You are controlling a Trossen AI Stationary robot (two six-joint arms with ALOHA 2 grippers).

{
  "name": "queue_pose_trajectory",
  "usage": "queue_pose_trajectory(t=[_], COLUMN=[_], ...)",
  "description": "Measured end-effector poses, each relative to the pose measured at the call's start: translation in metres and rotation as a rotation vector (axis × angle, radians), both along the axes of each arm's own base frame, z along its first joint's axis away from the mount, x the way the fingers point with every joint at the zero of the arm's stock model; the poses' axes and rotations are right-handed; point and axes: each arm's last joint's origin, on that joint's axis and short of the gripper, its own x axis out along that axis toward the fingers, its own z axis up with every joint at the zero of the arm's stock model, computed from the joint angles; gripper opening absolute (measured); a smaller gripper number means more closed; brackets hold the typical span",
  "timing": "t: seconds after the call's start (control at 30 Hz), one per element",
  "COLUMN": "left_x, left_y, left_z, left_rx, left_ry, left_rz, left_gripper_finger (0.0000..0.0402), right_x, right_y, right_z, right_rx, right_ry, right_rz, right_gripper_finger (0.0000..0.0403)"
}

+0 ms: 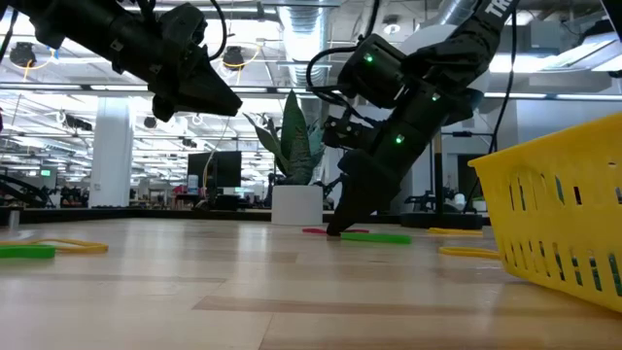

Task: Pick and place rubber bands into bin
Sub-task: Put the red rubber band into the yellow basket

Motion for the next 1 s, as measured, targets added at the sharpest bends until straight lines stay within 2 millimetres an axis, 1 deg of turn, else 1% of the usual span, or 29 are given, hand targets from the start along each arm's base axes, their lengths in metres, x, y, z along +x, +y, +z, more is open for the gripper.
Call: queue_pose_trajectory(t=[0.07, 0.13, 0.2, 0.27, 0.37, 0.47, 0.53, 0.6, 0.7, 0.8, 0.87, 1.0], left_x=[0.0, -0.001, -0.001, -0.002, -0.002, -0.002, -0.002, -0.002, -0.002, -0.001, -0.002, -0.002], left_y=[0.0, 0.0, 0.0, 0.0, 0.0, 0.0, 0.0, 0.0, 0.0, 0.0, 0.0, 0.0], left_z=[0.0, -0.002, -0.003, -0.004, -0.004, -0.003, -0.003, -0.003, -0.003, -0.003, -0.003, -0.003], left_rx=[0.001, 0.004, 0.002, -0.008, -0.012, -0.012, -0.012, -0.012, -0.012, -0.013, -0.015, -0.043], left_ry=[0.004, 0.021, 0.03, 0.038, 0.033, 0.029, 0.028, 0.028, 0.028, 0.027, 0.026, 0.018], left_rz=[0.0, 0.0, 0.001, 0.007, 0.008, 0.008, 0.008, 0.008, 0.008, 0.008, 0.009, 0.021], left_gripper_finger=[0.0088, 0.0088, 0.0088, 0.0088, 0.0088, 0.0088, 0.0088, 0.0088, 0.0088, 0.0088, 0.0088, 0.0088], right_x=[-0.001, -0.007, -0.009, -0.016, -0.034, -0.061, -0.081, -0.1, -0.122, -0.134, -0.137, -0.136], right_y=[0.004, 0.011, 0.021, 0.033, 0.058, 0.091, 0.114, 0.137, 0.171, 0.198, 0.211, 0.228], right_z=[0.008, 0.016, 0.034, 0.057, 0.088, 0.122, 0.138, 0.146, 0.15, 0.142, 0.131, 0.11], right_rx=[-0.006, -0.019, -0.01, -0.005, 0.028, 0.094, 0.156, 0.208, 0.279, 0.277, 0.279, 0.294], right_ry=[-0.011, -0.001, -0.049, -0.092, -0.122, -0.185, -0.203, -0.209, -0.215, -0.227, -0.212, -0.174], right_rz=[0.031, 0.078, 0.112, 0.149, 0.19, 0.258, 0.3, 0.35, 0.421, 0.41, 0.398, 0.41], right_gripper_finger=[0.0018, 0.0008, 0.0007, 0.0003, 0.0003, 0.0002, 0.0001, 0.0001, 0.0001, 0.0001, 0.0001, 0.0001])
